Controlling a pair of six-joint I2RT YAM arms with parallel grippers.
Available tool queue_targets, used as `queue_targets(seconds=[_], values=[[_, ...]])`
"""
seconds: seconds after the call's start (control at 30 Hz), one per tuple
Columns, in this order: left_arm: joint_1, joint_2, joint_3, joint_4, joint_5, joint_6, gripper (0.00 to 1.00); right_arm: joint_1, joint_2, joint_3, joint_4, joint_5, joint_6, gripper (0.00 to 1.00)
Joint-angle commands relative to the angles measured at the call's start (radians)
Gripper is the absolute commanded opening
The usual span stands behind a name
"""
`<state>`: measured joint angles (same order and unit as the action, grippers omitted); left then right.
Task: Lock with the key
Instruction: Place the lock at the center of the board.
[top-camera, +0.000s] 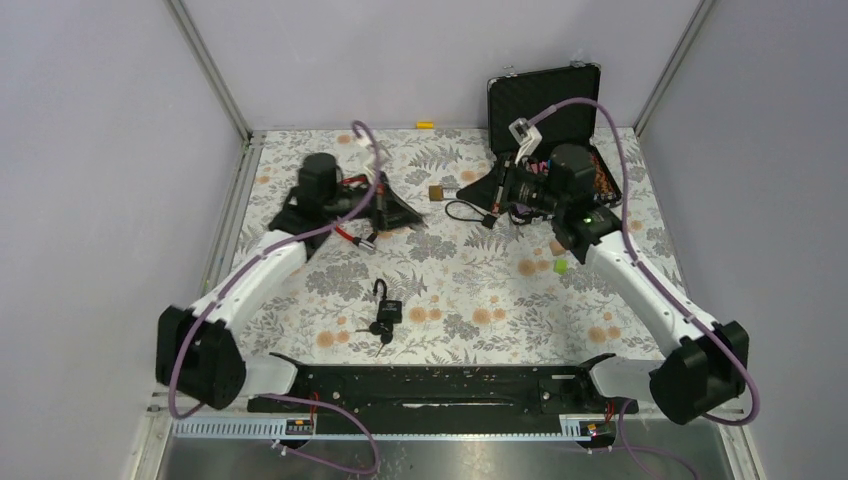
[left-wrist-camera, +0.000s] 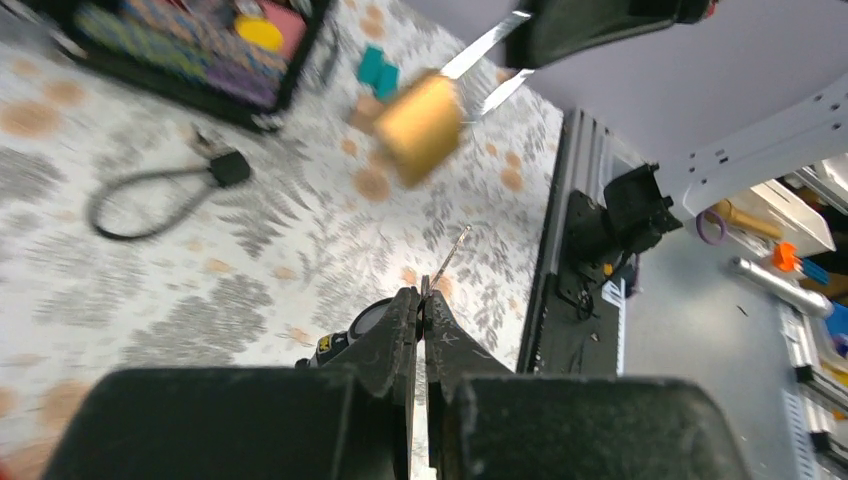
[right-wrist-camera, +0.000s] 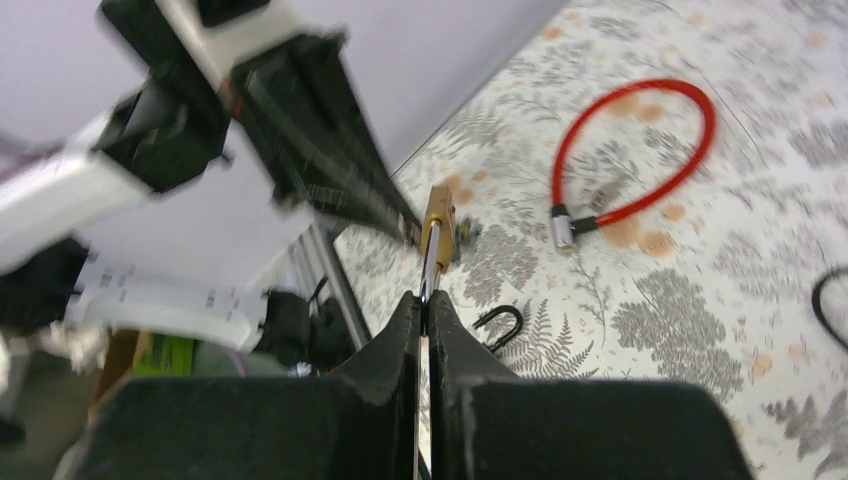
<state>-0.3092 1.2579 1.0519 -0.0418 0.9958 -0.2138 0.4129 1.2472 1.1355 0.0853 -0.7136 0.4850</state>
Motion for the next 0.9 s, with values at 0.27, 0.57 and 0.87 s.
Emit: queue_targets(seconds=[0.27, 0.57, 0.87], values=[[-0.288, 0.433, -0.094, 0.479, -0.369, -0.189, 0.00, -0.016, 0.298, -0.254, 0.085, 0.353, 0.257, 0.00], [-0.303, 0.637, -0.002, 0.468, -0.464, -0.232, 0.06, -0.017, 0.484, -0.218, 0.035, 0.335, 0.276, 0.00], [-0.300, 0.585, -0.008, 0.346, -0.574, -0.204, 0.53, -0.018, 0.502, -0.207, -0.130, 0.434, 0.232, 0.16]])
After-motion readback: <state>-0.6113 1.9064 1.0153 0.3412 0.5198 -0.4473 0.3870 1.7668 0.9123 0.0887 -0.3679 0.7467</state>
